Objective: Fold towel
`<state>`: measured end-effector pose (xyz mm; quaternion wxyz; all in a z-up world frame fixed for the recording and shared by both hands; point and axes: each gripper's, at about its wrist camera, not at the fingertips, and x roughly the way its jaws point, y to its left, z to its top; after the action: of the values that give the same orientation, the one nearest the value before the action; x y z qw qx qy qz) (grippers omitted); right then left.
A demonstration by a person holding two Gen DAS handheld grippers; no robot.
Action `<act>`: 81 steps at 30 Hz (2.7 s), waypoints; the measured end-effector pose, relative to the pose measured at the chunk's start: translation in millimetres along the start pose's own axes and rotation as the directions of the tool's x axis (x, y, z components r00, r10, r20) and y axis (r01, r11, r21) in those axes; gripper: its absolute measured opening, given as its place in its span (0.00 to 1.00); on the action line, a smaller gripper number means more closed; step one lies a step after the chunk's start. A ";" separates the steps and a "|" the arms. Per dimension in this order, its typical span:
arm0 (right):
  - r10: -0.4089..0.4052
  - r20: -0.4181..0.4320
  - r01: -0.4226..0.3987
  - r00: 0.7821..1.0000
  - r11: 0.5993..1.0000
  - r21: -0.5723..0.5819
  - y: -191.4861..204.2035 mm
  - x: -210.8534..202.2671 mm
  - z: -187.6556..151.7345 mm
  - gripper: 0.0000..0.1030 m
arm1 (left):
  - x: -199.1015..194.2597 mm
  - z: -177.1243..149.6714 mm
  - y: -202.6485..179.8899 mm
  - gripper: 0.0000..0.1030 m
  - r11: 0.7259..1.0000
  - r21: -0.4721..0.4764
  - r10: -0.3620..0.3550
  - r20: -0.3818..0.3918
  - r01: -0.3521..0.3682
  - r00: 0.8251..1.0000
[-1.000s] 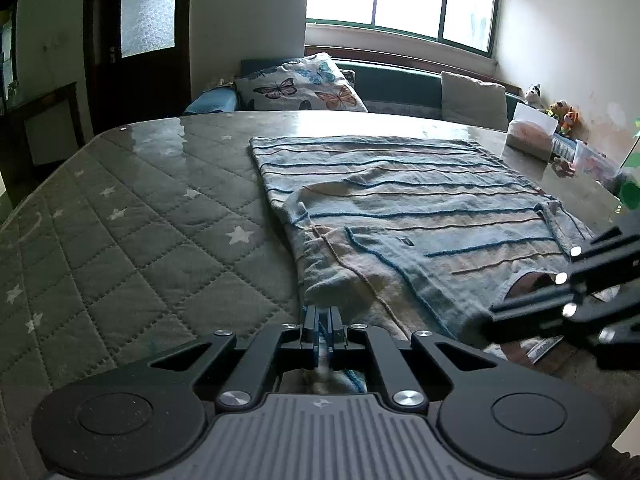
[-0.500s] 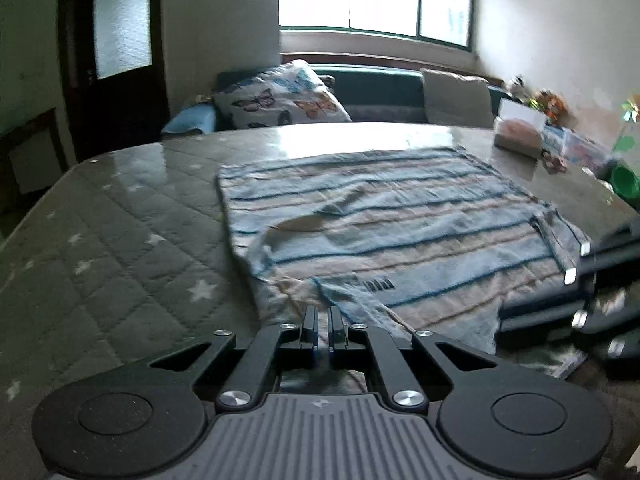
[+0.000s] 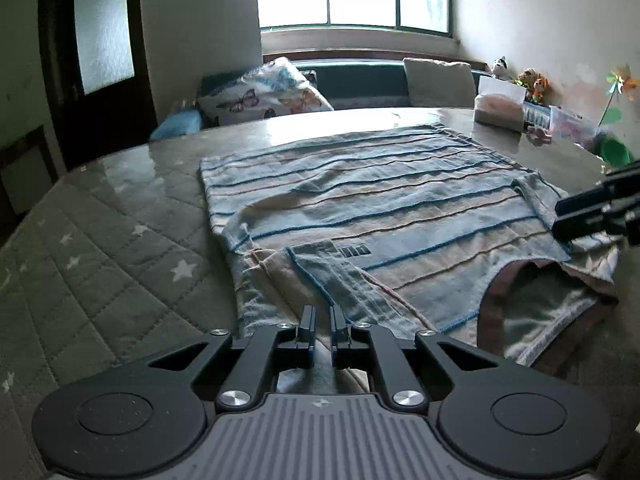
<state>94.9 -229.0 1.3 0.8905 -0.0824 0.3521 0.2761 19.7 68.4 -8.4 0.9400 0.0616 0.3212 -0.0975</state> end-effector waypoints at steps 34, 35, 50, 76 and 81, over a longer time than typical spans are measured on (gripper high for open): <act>-0.141 -0.069 0.140 0.988 0.990 -0.028 -50.2 -43.4 -61.0 0.48 | -54.1 -21.5 -36.6 0.37 0.981 0.192 -0.044 0.035 0.036 0.998; -0.135 -0.074 0.131 0.988 0.989 -0.064 -48.3 -46.4 -62.0 0.50 | -58.1 -23.0 -35.2 0.41 0.978 0.206 -0.045 0.037 0.036 0.998; -0.031 -0.141 0.007 0.990 0.986 -0.169 -61.0 -31.4 -53.9 0.44 | -45.4 -35.4 -32.7 0.49 0.915 0.402 -0.036 -0.020 0.041 0.999; -0.087 0.078 0.094 0.993 0.991 -0.098 -30.6 -120.9 -58.4 0.05 | -140.2 -33.6 -32.1 0.05 0.980 0.194 -0.064 0.162 0.032 0.985; -0.101 0.147 0.119 0.984 0.986 -0.119 -8.3 -164.5 -62.1 0.04 | -183.0 -30.5 -30.3 0.04 0.991 0.126 -0.064 0.245 0.034 0.967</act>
<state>-35.3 -328.4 65.7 0.9199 -0.1385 0.2652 0.2535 -146.9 70.7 78.7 0.9646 0.0976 0.1960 -0.1469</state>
